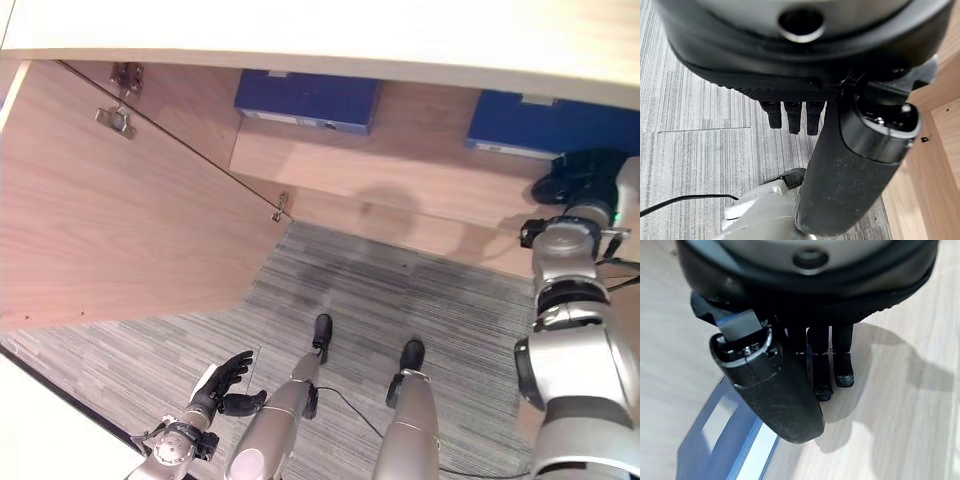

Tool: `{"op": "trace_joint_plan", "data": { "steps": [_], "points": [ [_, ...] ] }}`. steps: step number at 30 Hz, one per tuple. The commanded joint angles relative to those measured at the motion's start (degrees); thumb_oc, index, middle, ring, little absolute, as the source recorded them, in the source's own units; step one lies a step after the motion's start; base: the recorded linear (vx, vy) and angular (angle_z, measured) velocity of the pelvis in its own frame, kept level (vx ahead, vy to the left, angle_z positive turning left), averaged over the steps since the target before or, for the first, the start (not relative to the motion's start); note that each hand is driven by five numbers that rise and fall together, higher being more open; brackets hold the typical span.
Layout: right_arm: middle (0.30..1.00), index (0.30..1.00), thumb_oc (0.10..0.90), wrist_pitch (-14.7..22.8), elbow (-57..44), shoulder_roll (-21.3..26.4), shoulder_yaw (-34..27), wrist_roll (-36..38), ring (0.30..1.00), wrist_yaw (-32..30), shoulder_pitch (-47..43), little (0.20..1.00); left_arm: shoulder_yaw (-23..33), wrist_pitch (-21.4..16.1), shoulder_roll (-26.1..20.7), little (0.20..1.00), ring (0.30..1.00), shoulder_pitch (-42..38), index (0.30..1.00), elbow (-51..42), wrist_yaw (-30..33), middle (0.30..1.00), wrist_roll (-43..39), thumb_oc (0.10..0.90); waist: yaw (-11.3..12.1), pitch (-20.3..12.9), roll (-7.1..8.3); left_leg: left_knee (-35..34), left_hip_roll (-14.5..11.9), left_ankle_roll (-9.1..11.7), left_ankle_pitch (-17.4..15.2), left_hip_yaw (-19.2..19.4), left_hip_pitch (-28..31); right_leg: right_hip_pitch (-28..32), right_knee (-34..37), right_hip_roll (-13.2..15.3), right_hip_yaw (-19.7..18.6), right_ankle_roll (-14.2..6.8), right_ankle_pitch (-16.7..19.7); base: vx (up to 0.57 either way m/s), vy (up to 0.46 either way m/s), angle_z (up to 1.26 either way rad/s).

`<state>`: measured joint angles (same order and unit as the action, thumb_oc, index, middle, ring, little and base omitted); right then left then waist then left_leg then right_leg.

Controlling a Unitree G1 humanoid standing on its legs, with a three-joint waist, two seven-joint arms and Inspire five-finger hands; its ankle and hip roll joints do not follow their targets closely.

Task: Put the empty folder in the office cabinet

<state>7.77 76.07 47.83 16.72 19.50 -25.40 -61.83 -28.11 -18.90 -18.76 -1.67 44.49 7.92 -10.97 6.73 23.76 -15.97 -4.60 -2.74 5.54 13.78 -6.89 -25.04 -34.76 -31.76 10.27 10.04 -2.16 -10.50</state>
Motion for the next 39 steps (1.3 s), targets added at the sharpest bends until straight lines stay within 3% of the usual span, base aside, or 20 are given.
{"op": "trace_joint_plan", "data": {
  "steps": [1,6,11,18,19,20,21,25,27,31,37,39],
  "points": [
    [0.300,0.300,0.400,0.9,1.0,9.5,6.7,1.2,0.300,-0.3,-8.7,0.300,-3.0,-2.1,-4.5,0.900,0.900,-1.2,0.900,-1.1,-1.1,0.900,-1.0,0.800,1.7,-0.7,0.54,-0.4,-3.3,4.3,-7.0,0.1,6.4,5.5,11.1,2.4,-5.0,-8.2,3.5,0.00,0.000,0.00],
    [0.300,0.300,0.400,1.1,0.1,11.5,9.9,1.2,0.300,-0.2,-13.0,0.300,-2.9,-1.9,-5.5,0.900,0.900,-1.2,0.900,-1.3,-1.8,0.900,-1.1,0.800,2.4,-1.4,0.76,-0.4,-3.0,4.2,-7.0,-0.6,5.9,4.8,10.5,2.4,-5.0,-8.2,3.3,0.00,-0.001,-0.01],
    [0.300,0.300,0.400,2.1,-1.7,10.4,9.7,2.6,0.300,-0.3,-13.1,0.300,-2.7,-1.8,-5.4,0.900,0.900,-1.3,0.900,-0.1,-2.0,0.900,-1.0,0.800,2.1,-1.7,1.30,-0.4,-2.9,3.8,-7.3,-0.9,6.8,5.7,10.1,2.2,-5.0,-8.1,3.0,0.02,-0.002,0.02],
    [0.300,0.300,0.400,4.5,-10.6,3.7,2.8,5.5,0.300,-0.3,-2.7,0.300,0.0,-1.2,-4.4,0.900,0.900,-1.4,0.900,3.2,-1.5,0.900,-1.2,0.800,1.0,-2.8,3.47,-0.3,-3.3,3.6,-8.0,-0.6,9.8,10.0,11.8,1.7,-4.7,-8.0,3.7,0.00,-0.004,0.02],
    [0.342,0.342,0.428,5.5,-14.6,2.0,1.0,5.9,0.342,0.2,1.6,0.342,1.0,-1.0,-3.9,0.900,0.900,-1.3,0.900,4.4,-1.5,0.900,-1.0,0.800,0.5,-3.4,4.17,-0.2,-3.3,3.7,-8.2,-0.4,10.7,11.8,12.6,1.8,-4.5,-8.0,3.8,-0.01,-0.011,0.06],
    [0.342,0.342,0.428,6.3,-17.0,0.8,-0.1,6.7,0.342,0.6,4.2,0.342,1.7,-0.7,-3.4,0.900,0.900,-1.4,0.900,5.0,-1.4,0.900,-0.7,0.800,0.1,-3.7,4.56,-0.2,-3.5,3.8,-8.3,-0.3,11.1,12.7,13.0,1.7,-4.4,-7.9,3.9,0.01,-0.016,0.07],
    [0.900,0.900,0.800,6.2,-17.4,0.8,-0.5,6.6,0.900,0.5,4.8,0.900,1.7,-0.7,-3.5,0.900,0.900,-1.3,0.900,5.1,-1.4,0.900,-0.7,0.800,0.1,-3.7,4.66,-0.2,-3.5,3.8,-8.3,-0.3,11.3,12.9,13.1,1.7,-4.3,-7.9,3.9,0.02,-0.010,0.06],
    [0.900,0.900,0.800,8.5,-30.4,-5.5,-5.6,6.0,0.900,2.0,19.6,0.900,5.0,0.2,-2.2,0.900,0.900,0.2,0.900,8.4,-1.1,0.900,0.9,0.800,-1.6,-5.2,6.19,0.0,-4.2,4.0,-8.9,0.3,14.4,17.6,15.5,1.3,-3.8,-7.8,4.4,0.04,-0.010,0.07],
    [0.900,0.900,0.800,9.6,-39.2,-10.8,-8.5,3.9,0.900,4.3,32.4,0.900,8.8,0.8,-1.3,0.900,0.900,1.6,0.900,11.3,-0.6,0.900,2.0,0.800,-2.8,-7.1,7.28,0.0,-5.0,4.3,-9.1,0.7,17.0,21.3,17.6,0.6,-3.0,-7.6,4.7,0.09,-0.050,0.07],
    [0.900,0.900,0.800,9.6,-47.5,-14.8,-10.5,-0.4,0.900,7.3,45.1,0.900,12.9,1.6,-1.1,0.900,0.900,4.0,0.900,14.0,-0.1,0.900,5.3,0.800,-3.4,-9.7,8.84,0.0,-6.4,4.6,-9.3,0.7,20.6,26.0,18.6,-0.2,-1.6,-7.1,3.7,0.06,-0.069,0.03],
    [0.900,0.900,0.800,9.8,-49.7,-19.9,-10.4,1.0,0.900,9.9,52.5,0.900,15.0,2.9,-0.8,0.900,0.900,5.0,0.900,17.1,0.3,0.900,7.7,0.800,-2.6,-12.5,10.26,0.2,-8.1,6.0,-7.4,-1.0,22.5,31.6,19.2,-1.3,1.6,-5.6,1.4,-0.01,-0.092,0.06],
    [0.900,0.900,0.800,10.0,-49.9,-21.5,-9.9,2.0,0.900,10.3,54.2,0.900,15.4,3.4,-0.4,0.900,0.900,4.5,0.900,18.1,0.4,0.900,8.0,0.800,-1.8,-13.4,10.75,0.2,-8.6,7.4,-4.4,-1.1,21.3,33.9,21.3,-1.8,3.7,-5.1,0.9,-0.10,-0.082,0.23]
  ]
}}
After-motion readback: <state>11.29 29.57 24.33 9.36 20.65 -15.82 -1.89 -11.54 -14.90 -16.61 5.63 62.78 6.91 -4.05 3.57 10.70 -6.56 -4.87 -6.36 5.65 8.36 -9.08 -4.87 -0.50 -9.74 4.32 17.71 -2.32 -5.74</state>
